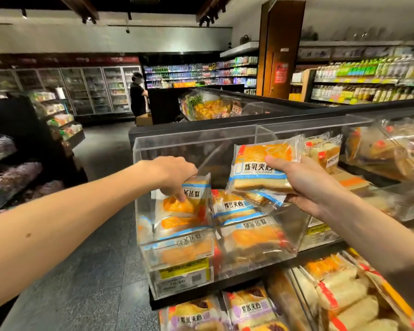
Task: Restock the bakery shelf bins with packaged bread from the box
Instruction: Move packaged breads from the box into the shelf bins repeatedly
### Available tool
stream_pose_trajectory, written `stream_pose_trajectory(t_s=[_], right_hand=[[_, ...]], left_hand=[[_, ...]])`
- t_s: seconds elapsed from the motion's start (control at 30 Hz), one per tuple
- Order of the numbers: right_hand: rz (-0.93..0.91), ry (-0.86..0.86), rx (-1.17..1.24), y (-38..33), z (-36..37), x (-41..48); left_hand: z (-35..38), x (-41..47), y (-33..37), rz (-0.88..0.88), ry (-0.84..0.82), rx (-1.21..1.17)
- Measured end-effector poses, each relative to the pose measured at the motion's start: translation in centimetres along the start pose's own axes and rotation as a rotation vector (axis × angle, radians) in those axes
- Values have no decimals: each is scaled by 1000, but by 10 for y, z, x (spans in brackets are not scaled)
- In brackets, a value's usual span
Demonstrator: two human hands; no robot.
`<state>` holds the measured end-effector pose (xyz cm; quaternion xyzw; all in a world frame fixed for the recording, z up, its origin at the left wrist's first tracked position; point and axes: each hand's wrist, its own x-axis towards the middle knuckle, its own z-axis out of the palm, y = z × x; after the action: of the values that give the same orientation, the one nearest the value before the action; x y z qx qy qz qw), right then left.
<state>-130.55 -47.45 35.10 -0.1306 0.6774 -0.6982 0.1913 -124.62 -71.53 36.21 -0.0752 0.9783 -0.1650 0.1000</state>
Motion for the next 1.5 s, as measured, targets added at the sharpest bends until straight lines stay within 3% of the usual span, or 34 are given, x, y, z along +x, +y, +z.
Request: stream_pose_trajectory(t_s=[0.13,0.2,0.37,0.5,0.57,0.67,0.73,0.83,1.03,1.23,1.33,1.5], right_hand=[[-4,-16,9,-1,2,0],[5,-28,19,0,3,2],[6,-51,30,2,3,6],[13,-65,48,1,6,3],[4,-67,42,0,5,2],[0,-99,33,-2,5,4],[12,-140,12,-3,7,8],[14,-187,-35,-3,11,15],[10,-319,-221,-2,16,18],[96,-299,-124,6,18,28],[106,-229,-52,8,12,34],[59,-89,-84,11,8,41]], left_hand=[[11,19,1,-37,-136,-155],[18,27,3,-74,-186,-97],[30,30,7,-38,-90,48],[31,31,10,-22,-296,-8],[13,20,5,-5,-176,-85],[-24,-1,3,58,208,-444],[-36,-11,15,128,344,-485],[-28,-10,29,171,393,-359],[-21,-7,29,309,329,-527],[-20,-10,22,204,352,-474],[-19,-16,12,143,232,-427],[-4,-9,11,155,-254,-342]])
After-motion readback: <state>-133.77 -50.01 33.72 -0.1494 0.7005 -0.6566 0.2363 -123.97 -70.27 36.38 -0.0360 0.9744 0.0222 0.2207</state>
